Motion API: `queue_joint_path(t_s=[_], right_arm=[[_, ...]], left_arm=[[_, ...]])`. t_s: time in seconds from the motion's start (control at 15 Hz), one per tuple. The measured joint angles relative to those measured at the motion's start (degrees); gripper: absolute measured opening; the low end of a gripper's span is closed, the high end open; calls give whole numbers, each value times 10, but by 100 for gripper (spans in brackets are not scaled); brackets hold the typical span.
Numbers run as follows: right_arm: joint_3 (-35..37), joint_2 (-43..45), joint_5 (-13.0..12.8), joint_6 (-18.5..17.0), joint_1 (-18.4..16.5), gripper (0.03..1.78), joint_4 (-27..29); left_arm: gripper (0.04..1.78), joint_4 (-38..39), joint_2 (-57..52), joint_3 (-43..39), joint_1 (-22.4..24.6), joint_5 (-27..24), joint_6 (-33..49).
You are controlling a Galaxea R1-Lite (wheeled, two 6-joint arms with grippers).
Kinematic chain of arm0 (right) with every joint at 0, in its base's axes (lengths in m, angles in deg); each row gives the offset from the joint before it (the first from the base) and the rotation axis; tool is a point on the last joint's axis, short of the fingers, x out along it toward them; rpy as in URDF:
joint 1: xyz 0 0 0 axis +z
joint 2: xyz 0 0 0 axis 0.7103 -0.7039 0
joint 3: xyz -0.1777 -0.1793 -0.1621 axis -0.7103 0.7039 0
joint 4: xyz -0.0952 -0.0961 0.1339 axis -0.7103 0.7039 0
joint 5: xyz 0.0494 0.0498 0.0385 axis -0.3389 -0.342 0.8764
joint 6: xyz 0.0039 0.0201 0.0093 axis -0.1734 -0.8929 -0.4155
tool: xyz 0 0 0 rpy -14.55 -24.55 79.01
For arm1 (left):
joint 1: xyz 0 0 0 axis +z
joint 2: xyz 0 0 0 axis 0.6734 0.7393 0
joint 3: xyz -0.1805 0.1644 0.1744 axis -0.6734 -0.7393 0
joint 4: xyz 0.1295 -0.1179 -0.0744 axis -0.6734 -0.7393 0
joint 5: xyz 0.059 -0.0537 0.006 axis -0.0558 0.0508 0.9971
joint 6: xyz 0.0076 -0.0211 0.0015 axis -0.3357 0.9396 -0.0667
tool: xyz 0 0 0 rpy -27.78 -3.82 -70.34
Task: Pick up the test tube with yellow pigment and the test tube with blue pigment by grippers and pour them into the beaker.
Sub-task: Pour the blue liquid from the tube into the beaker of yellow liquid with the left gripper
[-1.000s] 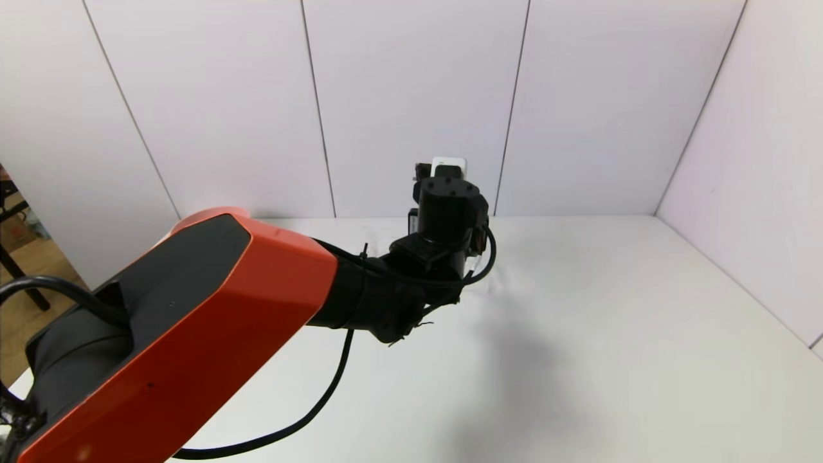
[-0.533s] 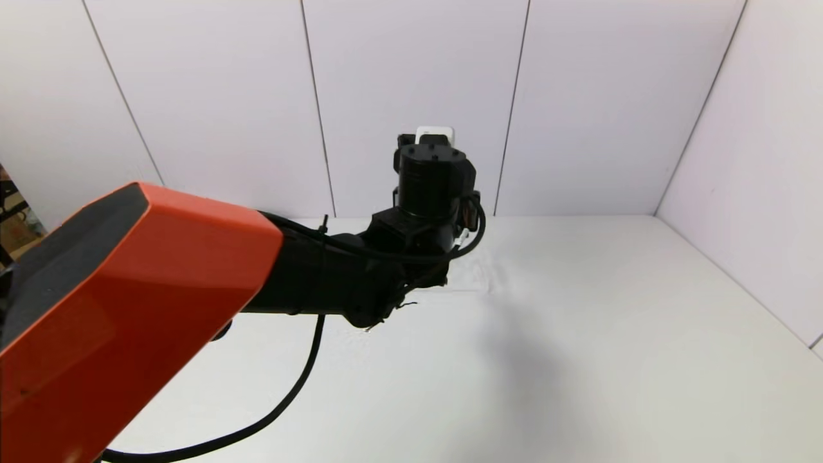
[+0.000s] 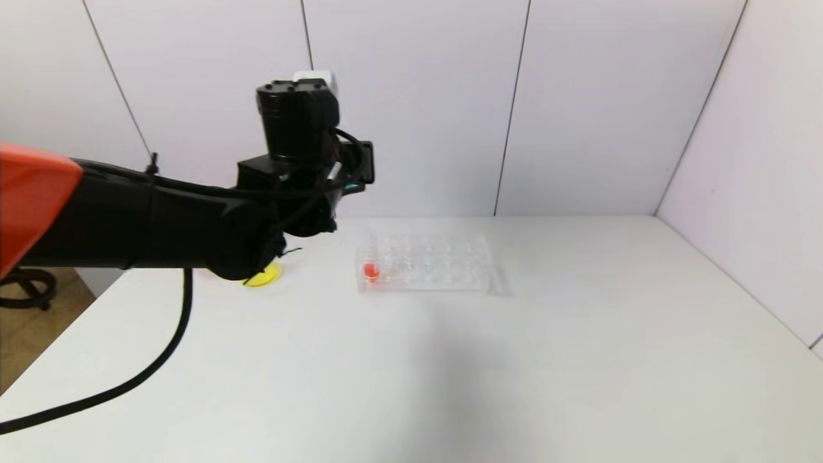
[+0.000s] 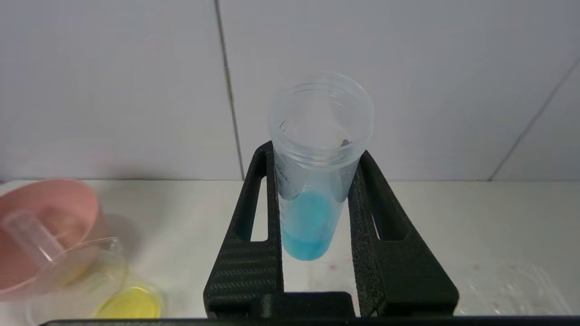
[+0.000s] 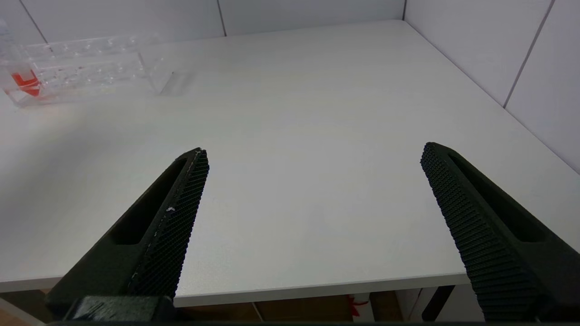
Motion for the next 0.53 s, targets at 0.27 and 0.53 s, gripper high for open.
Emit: queue_joint_path(t_s=[0.27,0.53], right_arm=[[0,0,0,0,0,171,0],[0,0,0,0,0,171,0]], left_arm=[[44,5,-42,-47,109,-49,1],[44,8,-67,-91,212,-108,4]])
